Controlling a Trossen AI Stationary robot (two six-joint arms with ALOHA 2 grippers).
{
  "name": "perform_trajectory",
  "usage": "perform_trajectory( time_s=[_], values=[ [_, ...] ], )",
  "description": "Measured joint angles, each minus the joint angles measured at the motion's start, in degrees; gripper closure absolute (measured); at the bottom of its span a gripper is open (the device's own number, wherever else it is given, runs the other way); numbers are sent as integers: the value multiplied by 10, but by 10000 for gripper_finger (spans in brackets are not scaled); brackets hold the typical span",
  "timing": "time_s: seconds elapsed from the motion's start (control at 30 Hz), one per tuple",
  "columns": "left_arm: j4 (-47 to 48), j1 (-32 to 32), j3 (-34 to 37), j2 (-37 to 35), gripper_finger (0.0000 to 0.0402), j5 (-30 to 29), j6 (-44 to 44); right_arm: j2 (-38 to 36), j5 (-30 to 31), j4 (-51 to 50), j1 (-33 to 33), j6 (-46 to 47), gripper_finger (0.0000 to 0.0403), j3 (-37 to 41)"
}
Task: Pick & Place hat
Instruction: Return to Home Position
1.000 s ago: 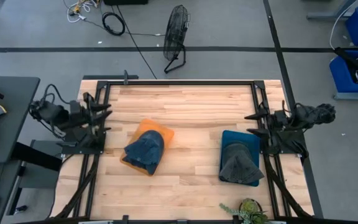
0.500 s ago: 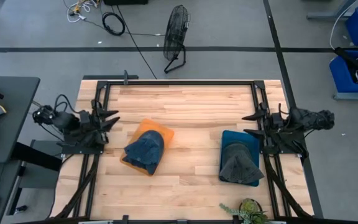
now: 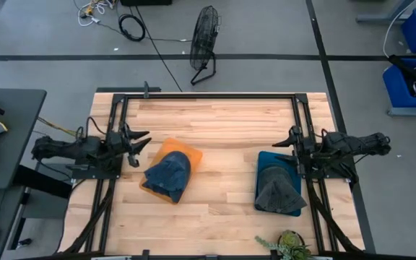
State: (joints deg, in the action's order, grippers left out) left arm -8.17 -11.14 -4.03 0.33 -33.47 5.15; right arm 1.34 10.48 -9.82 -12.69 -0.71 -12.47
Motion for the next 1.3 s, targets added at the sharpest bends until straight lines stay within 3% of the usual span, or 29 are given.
perform_trajectory(
  time_s=[0.17,0.5,0.77,1.3],
  values=[
    [47,45,0,0,275,56,-38,0,0,10,24,3,221,30],
    [88,81,0,0,275,101,-72,0,-37,36,59,27,261,75],
    [142,81,0,0,275,104,-78,0,-52,41,77,4,293,91],
    [157,81,-2,0,275,104,-78,4,-65,79,89,0,355,103]
  ],
)
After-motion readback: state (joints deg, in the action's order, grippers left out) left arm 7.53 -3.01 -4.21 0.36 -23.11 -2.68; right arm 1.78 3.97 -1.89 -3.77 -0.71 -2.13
